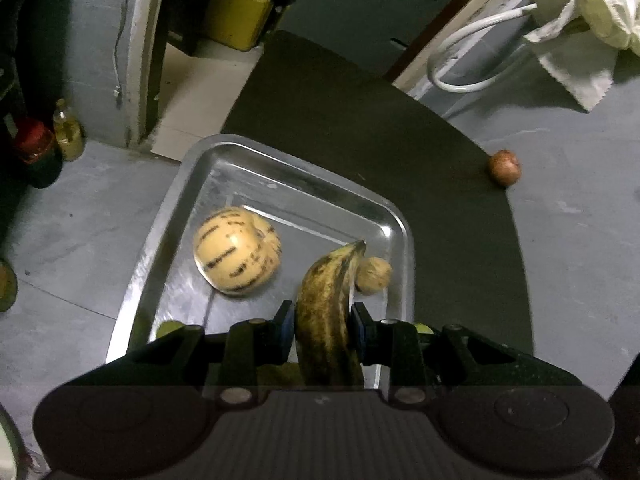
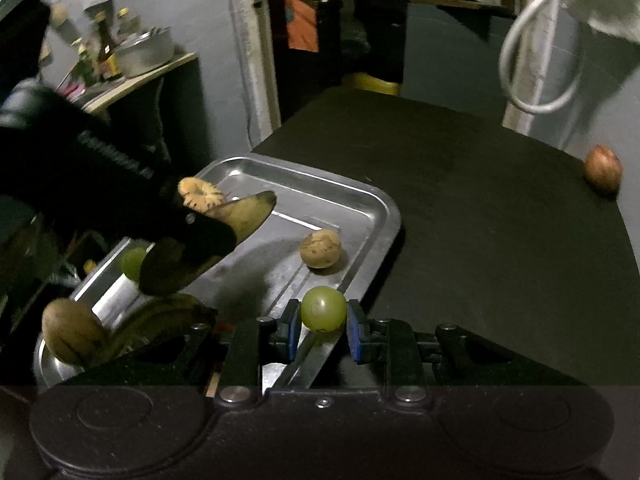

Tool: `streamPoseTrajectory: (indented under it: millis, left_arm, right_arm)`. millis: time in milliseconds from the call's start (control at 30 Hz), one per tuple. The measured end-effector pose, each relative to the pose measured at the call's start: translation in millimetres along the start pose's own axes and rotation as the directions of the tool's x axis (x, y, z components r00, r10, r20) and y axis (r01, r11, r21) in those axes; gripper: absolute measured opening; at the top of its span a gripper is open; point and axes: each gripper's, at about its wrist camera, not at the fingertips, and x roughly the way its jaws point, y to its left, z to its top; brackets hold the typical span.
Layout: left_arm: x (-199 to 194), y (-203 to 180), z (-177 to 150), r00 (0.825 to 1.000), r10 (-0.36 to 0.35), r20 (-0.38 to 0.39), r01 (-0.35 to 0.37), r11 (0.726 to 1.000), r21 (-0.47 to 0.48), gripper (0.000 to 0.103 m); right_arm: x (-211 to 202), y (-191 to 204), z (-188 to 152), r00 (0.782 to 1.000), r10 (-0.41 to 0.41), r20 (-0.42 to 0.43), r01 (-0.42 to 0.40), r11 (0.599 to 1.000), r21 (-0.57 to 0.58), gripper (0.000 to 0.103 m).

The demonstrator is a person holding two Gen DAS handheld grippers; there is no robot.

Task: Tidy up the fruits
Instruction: 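Lower the banana and the green fruit into the tray with both tools, then open both tools to release the banana and green fruit in the tray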

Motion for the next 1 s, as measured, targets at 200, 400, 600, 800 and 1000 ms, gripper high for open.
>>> streamPoseTrajectory:
  millis: [200,400,600,800,1000]
  left_arm:
    - [10,6,8,1.0,0.02,0.005,-0.02,1.0,0.01,0.032]
    - [19,8,7,0.999,0.046,-0.023,-0.045,0.999,0.011,0.032]
    - [22,15,5,0.998,0.049,-0.036,-0.05,0.999,-0.017,0.033]
    - [21,15,4,0.998,0.052,-0.036,-0.053,0.998,-0.02,0.033]
    - [19,15,1,0.998,0.049,-0.04,-0.05,0.998,-0.025,0.034]
  right_arm:
    - [6,3,1,1.0,0.0,0.014,0.001,0.998,-0.068,0.026]
    - [7,13,-1,1.0,-0.016,0.021,0.019,0.988,-0.151,0.026]
    - [5,23,-5,0.999,-0.038,0.021,0.042,0.976,-0.213,0.027]
    - [4,28,-8,0.999,-0.051,0.015,0.053,0.973,-0.224,0.029]
    - [-4,27,-13,0.997,-0.072,0.007,0.072,0.979,-0.191,0.03]
